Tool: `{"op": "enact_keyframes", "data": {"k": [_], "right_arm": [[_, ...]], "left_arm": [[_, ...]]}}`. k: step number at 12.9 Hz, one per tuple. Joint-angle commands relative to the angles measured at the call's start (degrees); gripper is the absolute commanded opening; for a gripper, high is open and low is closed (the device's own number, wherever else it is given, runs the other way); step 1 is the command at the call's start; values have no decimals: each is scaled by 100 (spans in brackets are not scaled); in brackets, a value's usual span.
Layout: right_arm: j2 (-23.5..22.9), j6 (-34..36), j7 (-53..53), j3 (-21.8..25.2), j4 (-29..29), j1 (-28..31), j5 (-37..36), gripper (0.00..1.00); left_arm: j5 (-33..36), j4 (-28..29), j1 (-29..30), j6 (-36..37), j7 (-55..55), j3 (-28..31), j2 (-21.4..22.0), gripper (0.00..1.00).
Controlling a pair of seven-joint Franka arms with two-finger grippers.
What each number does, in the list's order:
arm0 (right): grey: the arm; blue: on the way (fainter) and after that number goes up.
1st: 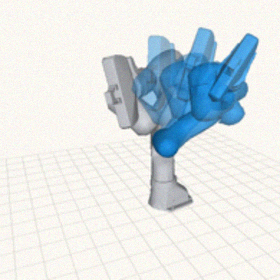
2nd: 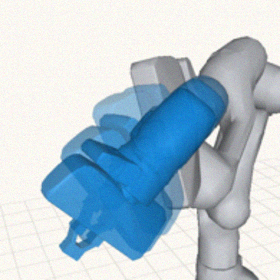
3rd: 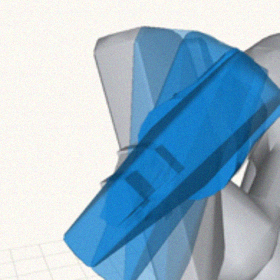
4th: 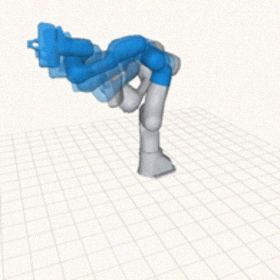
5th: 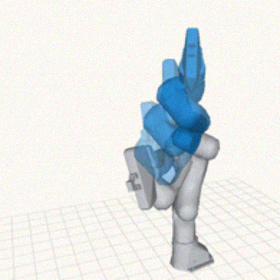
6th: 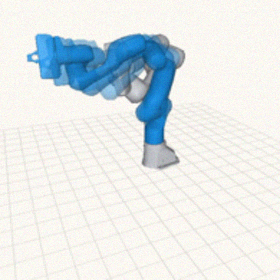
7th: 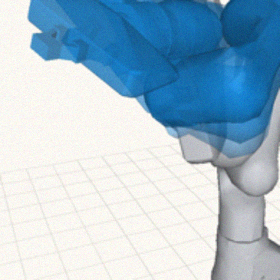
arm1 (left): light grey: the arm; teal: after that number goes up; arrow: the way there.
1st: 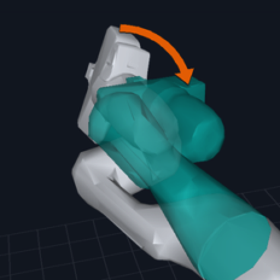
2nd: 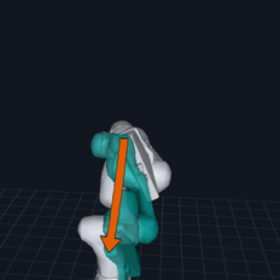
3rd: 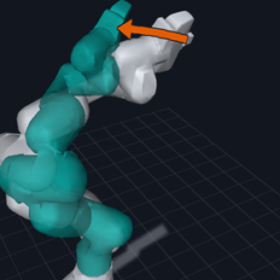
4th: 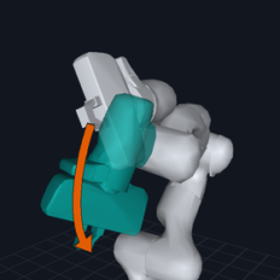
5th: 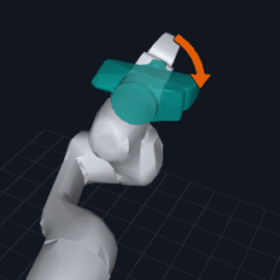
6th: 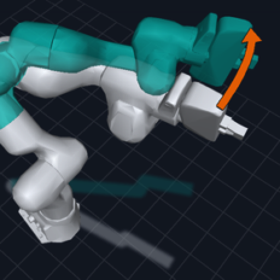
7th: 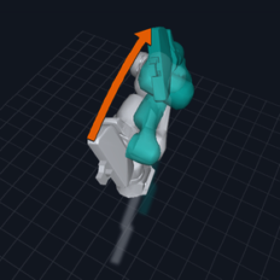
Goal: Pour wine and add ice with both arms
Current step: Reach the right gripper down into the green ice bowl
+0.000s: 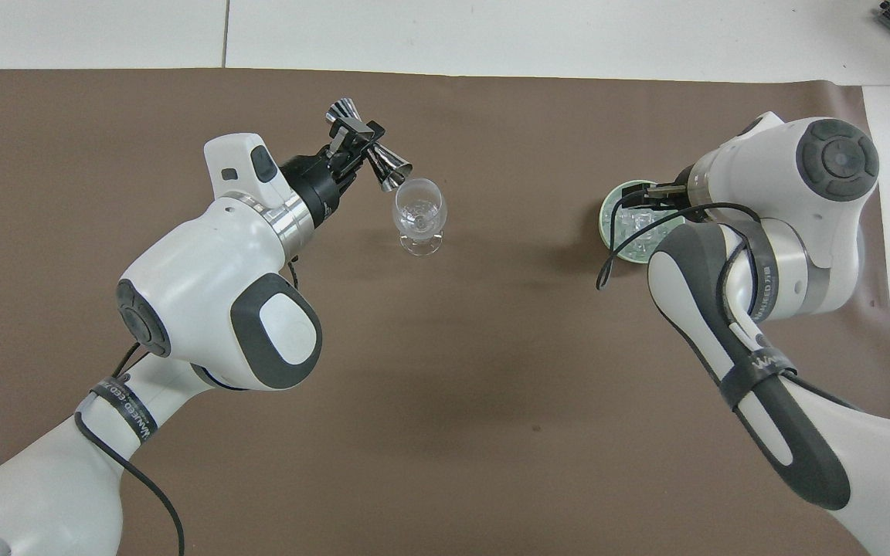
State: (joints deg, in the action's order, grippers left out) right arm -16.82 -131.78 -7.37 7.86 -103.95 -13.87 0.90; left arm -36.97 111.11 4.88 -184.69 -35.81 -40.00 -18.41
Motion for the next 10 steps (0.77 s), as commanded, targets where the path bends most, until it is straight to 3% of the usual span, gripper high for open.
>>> {"op": "enact_keyframes", "data": {"k": [1, 6, 10], "right_arm": [[-198, -137, -133, -4, 94, -2, -19, 100], [-278, -383, -283, -4, -64, 16, -2, 100], [-278, -410, -485, -4, -117, 7, -2, 100]], "left_arm": [[129, -19, -40, -146, 31, 19, -49, 0], [138, -2, -31, -33, 66, 19, -40, 0], [138, -28, 4, 879, 31, 238, 127, 0]]}}
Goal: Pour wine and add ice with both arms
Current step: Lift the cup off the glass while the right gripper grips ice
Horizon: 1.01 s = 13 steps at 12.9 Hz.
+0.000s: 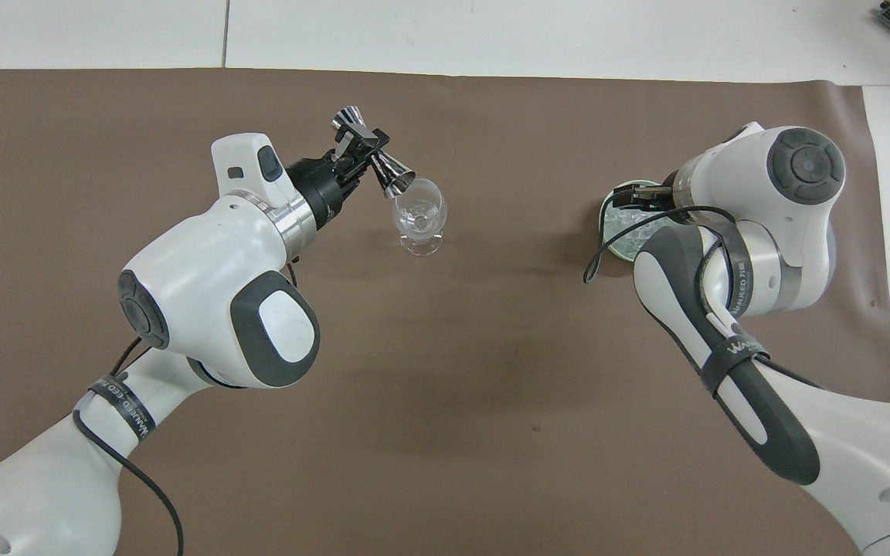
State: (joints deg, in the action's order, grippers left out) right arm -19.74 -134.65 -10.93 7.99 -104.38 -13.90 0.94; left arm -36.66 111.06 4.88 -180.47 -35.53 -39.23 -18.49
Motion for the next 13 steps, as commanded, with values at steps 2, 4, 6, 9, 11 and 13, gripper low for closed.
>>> {"op": "enact_keyframes", "data": {"k": [2, 4, 6, 9, 11, 13], "right_arm": [[-47, -132, -146, -17, -117, 10, -6, 100], [-92, -254, -172, -17, -126, 10, -6, 100], [-144, -281, -190, -17, -126, -34, -6, 100], [-162, -281, -383, -17, -126, -52, -6, 100], [-171, -281, -366, -17, -144, -52, -6, 100], [-171, -281, -357, -17, -153, -52, -6, 96]], "left_arm": [[107, -67, 21, 897, -6, 319, 240, 0], [107, -181, 30, 1486, -24, 530, 355, 0], [107, -208, 48, 1716, -286, 566, 443, 0], [107, -532, 65, 2452, -840, 741, 487, 0], [107, -673, 74, 2858, -1208, 803, 505, 0], [80, -726, 74, 2991, -1727, 812, 505, 0]]}}
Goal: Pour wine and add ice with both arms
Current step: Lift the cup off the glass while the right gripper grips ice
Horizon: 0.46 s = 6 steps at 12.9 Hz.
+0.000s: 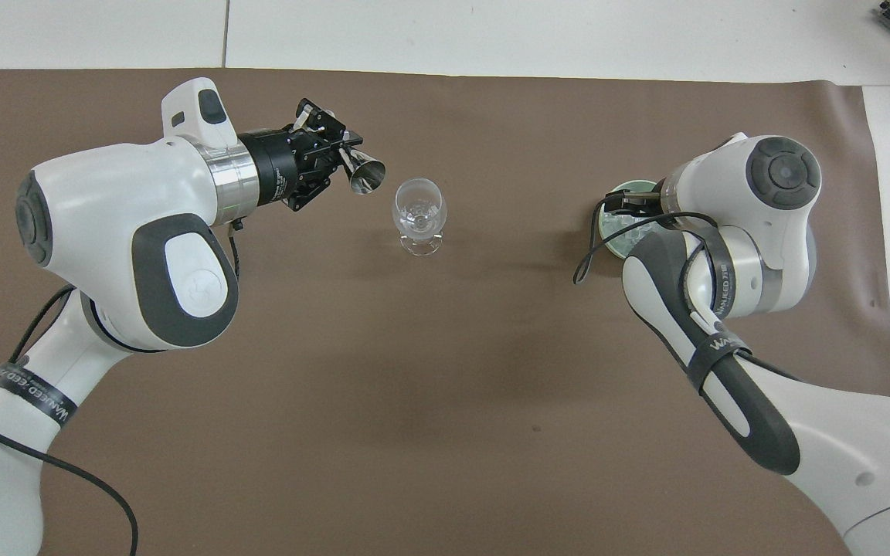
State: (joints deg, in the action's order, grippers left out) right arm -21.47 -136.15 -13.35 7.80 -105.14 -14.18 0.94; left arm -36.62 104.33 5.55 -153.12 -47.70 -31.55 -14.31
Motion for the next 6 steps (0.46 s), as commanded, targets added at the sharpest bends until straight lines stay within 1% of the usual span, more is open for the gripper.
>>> {"op": "enact_keyframes", "data": {"k": [1, 2, 3, 5, 6], "right_arm": [[3, -131, -107, 3, -76, -15, -6, 92], [3, -131, -98, 3, -76, -14, -6, 86], [3, -122, -81, 3, -76, -14, -6, 82], [3, -131, -54, 3, -76, -14, -6, 77], [-6, -131, -45, 3, -76, -14, -6, 77]], "left_arm": [[24, -53, 8, 274, -669, 44, 87, 0], [-73, -53, 16, 396, -810, 53, 87, 0], [-326, -53, 16, 493, -890, 70, 87, 0], [-652, -62, 16, 573, -926, 123, 121, 0], [-775, -62, 16, 721, -934, 175, 130, 0]]}}
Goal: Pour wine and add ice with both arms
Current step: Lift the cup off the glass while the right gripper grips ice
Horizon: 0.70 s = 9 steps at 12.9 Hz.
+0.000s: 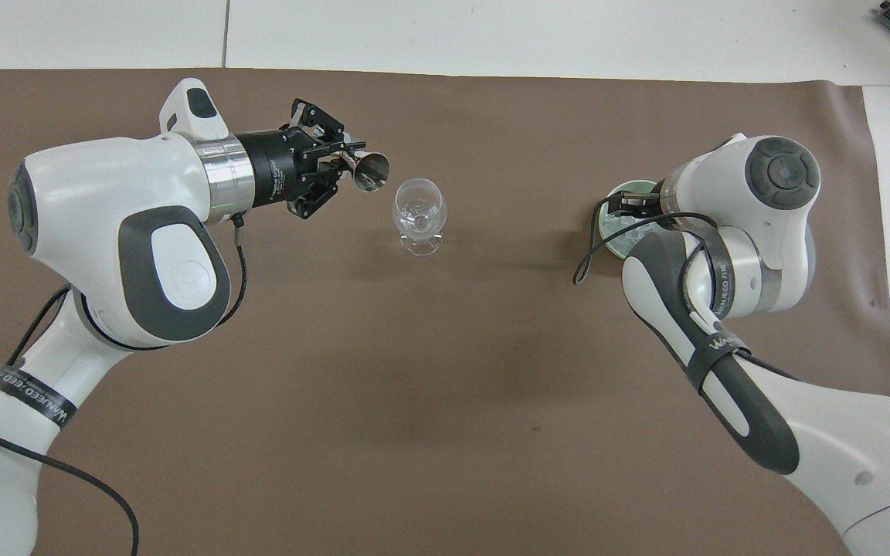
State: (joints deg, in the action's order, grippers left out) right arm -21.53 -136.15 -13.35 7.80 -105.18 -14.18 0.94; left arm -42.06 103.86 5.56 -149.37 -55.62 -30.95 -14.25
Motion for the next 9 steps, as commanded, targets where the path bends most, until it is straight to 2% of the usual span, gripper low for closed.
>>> {"op": "enact_keyframes", "data": {"k": [1, 6, 9], "right_arm": [[-9, -131, -45, 2, -73, -6, -6, 77], [-36, -131, -36, 2, -126, -6, -6, 69], [-36, -113, -36, 2, -126, -6, -6, 63]], "left_arm": [[-372, -15, 15, 556, -169, 220, 151, 0], [-1462, -6, 15, 1383, -177, 712, 300, 0], [-1516, 21, 15, 2084, -387, 1002, 388, 0]]}}
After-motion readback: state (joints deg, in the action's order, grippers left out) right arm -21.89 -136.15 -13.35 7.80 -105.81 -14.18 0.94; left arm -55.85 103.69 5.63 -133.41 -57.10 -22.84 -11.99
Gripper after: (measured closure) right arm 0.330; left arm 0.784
